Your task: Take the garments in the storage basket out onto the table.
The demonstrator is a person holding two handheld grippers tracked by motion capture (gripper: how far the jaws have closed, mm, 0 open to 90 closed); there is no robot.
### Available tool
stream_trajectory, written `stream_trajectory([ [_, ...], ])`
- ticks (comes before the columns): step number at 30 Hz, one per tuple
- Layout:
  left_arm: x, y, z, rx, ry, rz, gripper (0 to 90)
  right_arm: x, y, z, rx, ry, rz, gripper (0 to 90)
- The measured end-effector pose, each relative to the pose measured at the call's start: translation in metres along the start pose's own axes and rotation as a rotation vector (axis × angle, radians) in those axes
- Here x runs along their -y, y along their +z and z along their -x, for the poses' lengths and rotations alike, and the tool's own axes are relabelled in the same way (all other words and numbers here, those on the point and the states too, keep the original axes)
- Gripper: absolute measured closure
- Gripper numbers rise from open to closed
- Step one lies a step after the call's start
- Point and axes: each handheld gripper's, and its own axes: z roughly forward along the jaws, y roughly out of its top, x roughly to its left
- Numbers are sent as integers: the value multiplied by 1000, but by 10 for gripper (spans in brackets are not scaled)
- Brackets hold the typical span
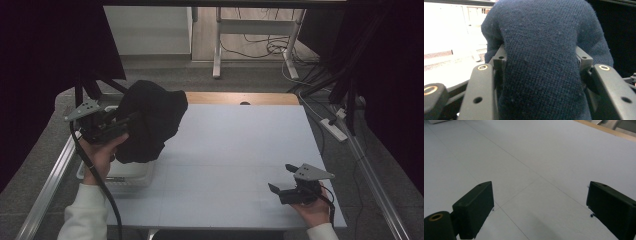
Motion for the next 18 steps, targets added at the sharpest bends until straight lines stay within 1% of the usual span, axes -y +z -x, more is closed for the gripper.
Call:
stream_trajectory([
  [2,-1,1,1,-1,2,1,460,0,0,0,2,-1,2,73],
  [9,-5,5,6,14,8,6,460,0,0,-1,2,0,2,73],
  [18,-10,15,16,43,16,9,460,0,0,0,-3,-2,0,73],
])
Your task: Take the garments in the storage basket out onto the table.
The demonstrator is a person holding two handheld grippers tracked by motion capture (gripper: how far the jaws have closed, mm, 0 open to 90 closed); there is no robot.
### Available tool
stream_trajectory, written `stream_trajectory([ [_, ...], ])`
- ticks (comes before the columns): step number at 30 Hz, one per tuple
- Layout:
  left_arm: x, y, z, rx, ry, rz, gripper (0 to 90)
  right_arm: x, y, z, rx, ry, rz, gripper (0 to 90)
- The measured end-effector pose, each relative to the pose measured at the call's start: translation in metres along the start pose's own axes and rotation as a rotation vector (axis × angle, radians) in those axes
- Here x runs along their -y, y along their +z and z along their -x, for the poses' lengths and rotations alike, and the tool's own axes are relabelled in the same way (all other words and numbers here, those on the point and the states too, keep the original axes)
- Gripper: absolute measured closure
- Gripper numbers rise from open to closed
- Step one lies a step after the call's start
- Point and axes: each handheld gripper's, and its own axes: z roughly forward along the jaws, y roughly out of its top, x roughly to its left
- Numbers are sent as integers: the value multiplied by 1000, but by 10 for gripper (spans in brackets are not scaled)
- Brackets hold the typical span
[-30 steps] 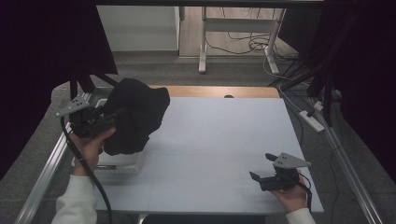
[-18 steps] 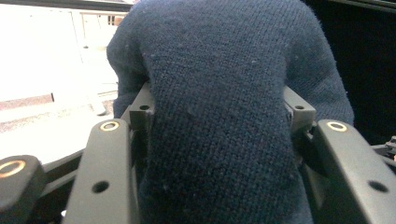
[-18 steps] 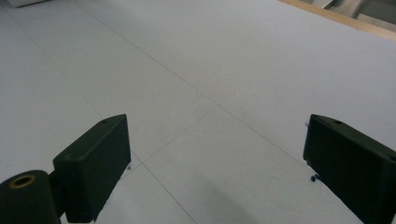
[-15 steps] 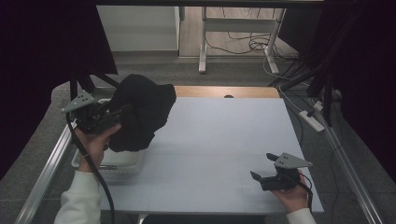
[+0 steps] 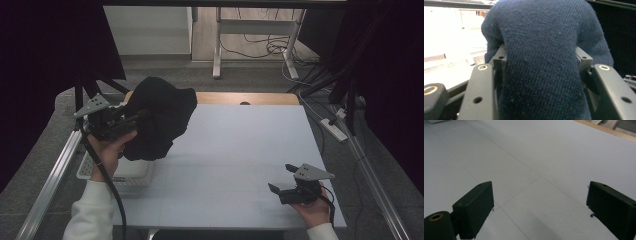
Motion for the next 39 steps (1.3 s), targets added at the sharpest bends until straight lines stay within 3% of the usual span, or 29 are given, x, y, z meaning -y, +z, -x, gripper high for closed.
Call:
stream_trajectory([
  [19,1,23,16,51,14,-18,461,0,0,0,3,-2,6,73],
  [39,-5,55,43,114,39,-42,461,0,0,0,7,-3,5,73],
])
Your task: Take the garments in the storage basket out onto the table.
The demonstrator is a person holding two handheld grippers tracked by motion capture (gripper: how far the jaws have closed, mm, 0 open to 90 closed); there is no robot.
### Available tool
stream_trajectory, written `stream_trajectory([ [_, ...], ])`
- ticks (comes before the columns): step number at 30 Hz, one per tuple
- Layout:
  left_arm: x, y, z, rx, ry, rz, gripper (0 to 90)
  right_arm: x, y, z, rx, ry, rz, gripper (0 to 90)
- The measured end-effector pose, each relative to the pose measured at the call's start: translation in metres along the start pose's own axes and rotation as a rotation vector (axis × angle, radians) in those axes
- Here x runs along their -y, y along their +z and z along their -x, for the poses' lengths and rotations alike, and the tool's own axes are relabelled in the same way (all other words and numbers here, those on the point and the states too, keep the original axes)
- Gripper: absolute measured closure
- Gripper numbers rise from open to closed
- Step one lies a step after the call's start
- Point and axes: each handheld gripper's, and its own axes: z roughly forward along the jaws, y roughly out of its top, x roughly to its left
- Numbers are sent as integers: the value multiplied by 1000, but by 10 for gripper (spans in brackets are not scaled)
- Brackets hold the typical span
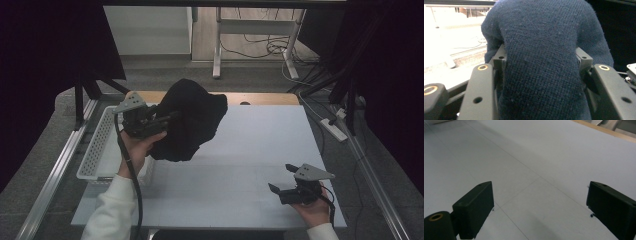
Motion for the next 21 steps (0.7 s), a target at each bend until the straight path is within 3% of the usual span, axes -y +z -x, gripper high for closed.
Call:
stream_trajectory([
  [21,-4,29,19,51,18,-31,460,0,0,1,-5,5,1,73],
])
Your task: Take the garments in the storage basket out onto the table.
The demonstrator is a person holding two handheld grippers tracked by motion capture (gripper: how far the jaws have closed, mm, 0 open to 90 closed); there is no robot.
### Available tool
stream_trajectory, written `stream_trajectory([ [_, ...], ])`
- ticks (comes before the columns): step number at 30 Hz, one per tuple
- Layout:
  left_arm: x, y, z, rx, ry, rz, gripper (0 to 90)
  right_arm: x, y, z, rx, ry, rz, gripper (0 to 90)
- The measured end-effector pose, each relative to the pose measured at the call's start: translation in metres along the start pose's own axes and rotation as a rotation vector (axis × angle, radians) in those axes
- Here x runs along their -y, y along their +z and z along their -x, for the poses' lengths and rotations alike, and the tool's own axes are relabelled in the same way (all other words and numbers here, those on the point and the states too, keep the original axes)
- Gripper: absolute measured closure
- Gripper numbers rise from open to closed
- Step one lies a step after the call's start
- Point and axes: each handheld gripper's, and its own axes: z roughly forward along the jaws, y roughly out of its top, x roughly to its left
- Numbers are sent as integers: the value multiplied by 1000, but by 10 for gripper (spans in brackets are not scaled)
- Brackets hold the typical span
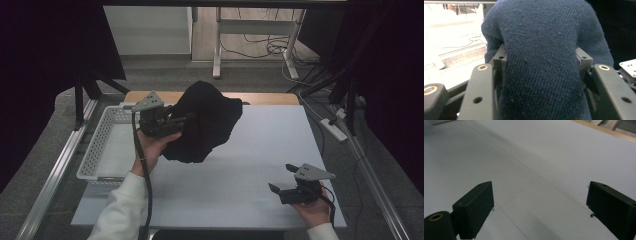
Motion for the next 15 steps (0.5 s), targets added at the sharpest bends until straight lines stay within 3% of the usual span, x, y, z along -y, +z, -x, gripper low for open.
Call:
stream_trajectory([
  [15,3,21,10,35,3,-28,460,0,0,0,1,1,2,73],
])
